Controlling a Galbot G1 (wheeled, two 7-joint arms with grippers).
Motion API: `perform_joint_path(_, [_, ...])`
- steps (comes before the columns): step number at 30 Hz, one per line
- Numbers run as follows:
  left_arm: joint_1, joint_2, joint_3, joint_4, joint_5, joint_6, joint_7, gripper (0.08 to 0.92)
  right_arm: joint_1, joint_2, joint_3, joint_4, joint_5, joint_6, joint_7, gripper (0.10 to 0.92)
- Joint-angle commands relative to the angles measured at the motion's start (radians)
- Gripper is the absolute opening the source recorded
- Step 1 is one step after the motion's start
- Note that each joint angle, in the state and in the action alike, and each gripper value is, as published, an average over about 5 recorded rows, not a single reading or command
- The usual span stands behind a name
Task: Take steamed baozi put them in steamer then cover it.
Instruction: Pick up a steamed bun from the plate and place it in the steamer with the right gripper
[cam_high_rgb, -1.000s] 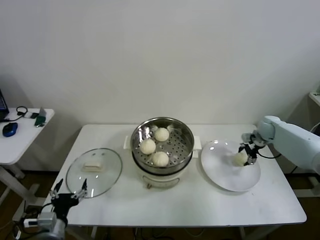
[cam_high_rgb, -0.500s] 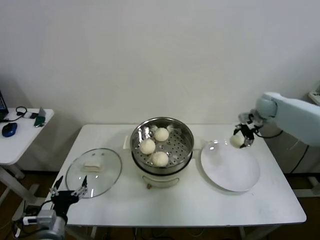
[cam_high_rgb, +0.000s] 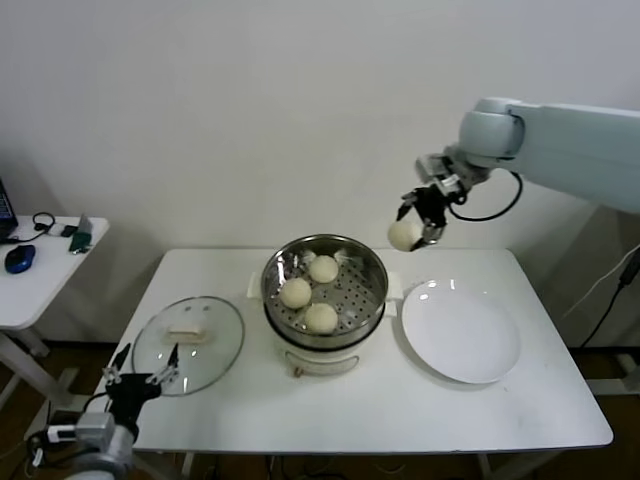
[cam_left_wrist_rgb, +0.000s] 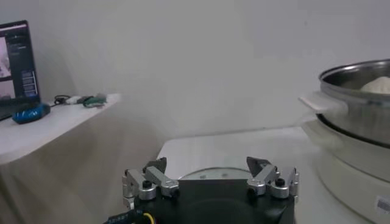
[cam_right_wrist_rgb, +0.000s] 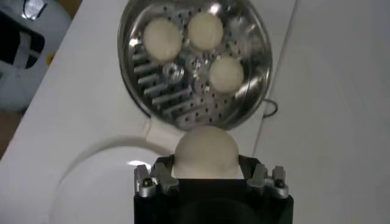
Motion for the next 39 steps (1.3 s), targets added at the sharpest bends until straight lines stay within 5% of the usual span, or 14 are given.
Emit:
perform_joint_path(1, [-0.003,0.000,-0.006,-0.013,-0.001,0.010,0.001,0.823,-0.079,0.153,0.020,0.096,0.079,-0.129,0.123,0.712])
perform_joint_path(14, [0.007,0.006,-0.028,-0.022,-0.009,0.013,0.002,0.823,-0.317,0.264,0.048,-0.089,-0.138,-0.136,0.167,0.712])
perform_joint_path(33, [0.004,0.003,-0.036,-0.016,-0.011,0.016,0.002,0.823,-0.363,0.240,0.068,-0.113,-0.183,-0.124,0.145,0.722])
perform_joint_path(39, [0.004,0.003,-0.037,-0.025,-0.037,0.048,-0.010,0.823,-0.312,0.194,0.122,-0.114,-0.101,-0.087,0.087,0.804])
